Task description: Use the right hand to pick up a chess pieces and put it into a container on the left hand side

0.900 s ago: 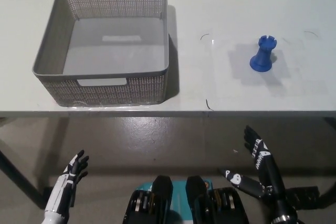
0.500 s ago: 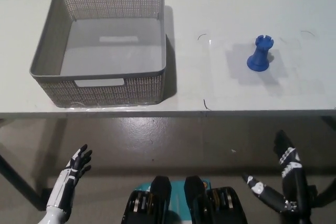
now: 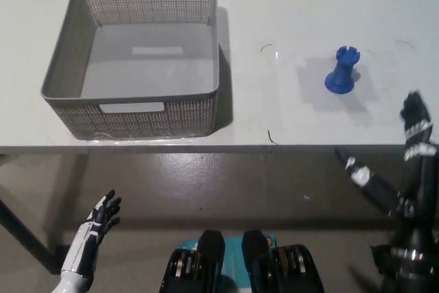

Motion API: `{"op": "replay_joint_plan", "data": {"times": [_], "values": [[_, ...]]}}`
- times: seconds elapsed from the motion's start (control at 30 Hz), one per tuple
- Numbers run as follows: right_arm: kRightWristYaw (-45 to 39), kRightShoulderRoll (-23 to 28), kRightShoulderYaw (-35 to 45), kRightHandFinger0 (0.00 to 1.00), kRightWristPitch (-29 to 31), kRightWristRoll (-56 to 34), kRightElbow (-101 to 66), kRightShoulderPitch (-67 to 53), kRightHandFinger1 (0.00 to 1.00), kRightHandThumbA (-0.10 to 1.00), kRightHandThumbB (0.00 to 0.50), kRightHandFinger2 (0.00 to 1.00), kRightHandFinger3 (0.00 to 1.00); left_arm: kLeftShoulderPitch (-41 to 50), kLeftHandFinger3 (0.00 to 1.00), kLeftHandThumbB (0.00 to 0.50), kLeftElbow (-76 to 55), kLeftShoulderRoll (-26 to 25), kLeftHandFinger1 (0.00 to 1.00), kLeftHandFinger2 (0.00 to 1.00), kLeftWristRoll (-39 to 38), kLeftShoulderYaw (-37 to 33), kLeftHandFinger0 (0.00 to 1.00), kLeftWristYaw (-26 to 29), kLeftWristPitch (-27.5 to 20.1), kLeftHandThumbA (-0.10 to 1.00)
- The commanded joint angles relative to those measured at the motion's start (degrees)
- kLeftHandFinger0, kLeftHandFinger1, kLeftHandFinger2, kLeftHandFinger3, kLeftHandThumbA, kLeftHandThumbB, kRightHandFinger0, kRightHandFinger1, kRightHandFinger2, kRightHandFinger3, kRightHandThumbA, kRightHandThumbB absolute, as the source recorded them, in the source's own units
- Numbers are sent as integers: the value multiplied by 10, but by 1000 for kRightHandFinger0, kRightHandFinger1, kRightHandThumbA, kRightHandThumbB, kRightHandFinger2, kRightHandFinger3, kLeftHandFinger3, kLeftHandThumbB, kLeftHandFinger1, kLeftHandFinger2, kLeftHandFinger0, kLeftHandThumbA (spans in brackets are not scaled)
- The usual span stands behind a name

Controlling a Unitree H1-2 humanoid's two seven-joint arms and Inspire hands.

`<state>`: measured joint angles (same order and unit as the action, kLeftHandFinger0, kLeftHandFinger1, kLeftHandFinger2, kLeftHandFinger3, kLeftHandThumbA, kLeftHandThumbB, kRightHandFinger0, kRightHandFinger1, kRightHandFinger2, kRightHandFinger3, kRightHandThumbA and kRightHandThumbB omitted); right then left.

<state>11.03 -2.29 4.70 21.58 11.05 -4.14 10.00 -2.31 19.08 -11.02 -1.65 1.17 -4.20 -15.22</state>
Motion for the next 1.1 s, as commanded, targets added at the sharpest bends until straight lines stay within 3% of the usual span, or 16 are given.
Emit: {"op": "replay_joint_plan", "data": {"times": [0.0,0.17,0.4,0.47,0.7,0.83,0.87,0.93,1.07], "values": [[14,21,17,1000,-51,32,14,71,1000,851,229,1000,1000,15,1000,164,-4,3,1000,1000,-11,6,1000,-6,-31,1000],[15,50,23,1000,-69,30,95,142,1000,846,233,1000,1000,29,1000,184,-6,4,1000,1000,-16,8,1000,-9,-25,1000],[4,105,31,1000,-97,2,259,280,1000,951,353,1000,1000,8,1000,181,20,8,1000,1000,-21,6,1000,-10,-41,1000],[11,114,31,1000,-94,0,309,313,1000,951,378,1000,1000,8,1000,207,24,9,1000,1000,-23,6,1000,-11,-39,1000],[21,135,24,1000,-83,-4,496,425,1000,937,379,1000,1000,8,1000,211,26,14,1000,1000,-18,4,1000,-7,-37,1000],[39,135,16,1000,-67,1,604,477,1000,927,363,1000,1000,13,1000,240,31,5,1000,1000,-15,9,1000,-5,-44,1000],[44,136,15,1000,-60,-2,648,497,1000,914,379,1000,1000,15,1000,249,26,7,1000,1000,-17,10,1000,-5,-35,1000],[44,136,15,1000,-56,-7,683,508,1000,915,391,1000,1000,23,1000,249,22,7,1000,1000,-20,10,1000,-8,-34,1000],[31,139,24,1000,-37,-27,755,534,1000,872,368,1000,1000,21,1000,228,25,5,1000,1000,-21,8,1000,-14,-38,1000]]}}
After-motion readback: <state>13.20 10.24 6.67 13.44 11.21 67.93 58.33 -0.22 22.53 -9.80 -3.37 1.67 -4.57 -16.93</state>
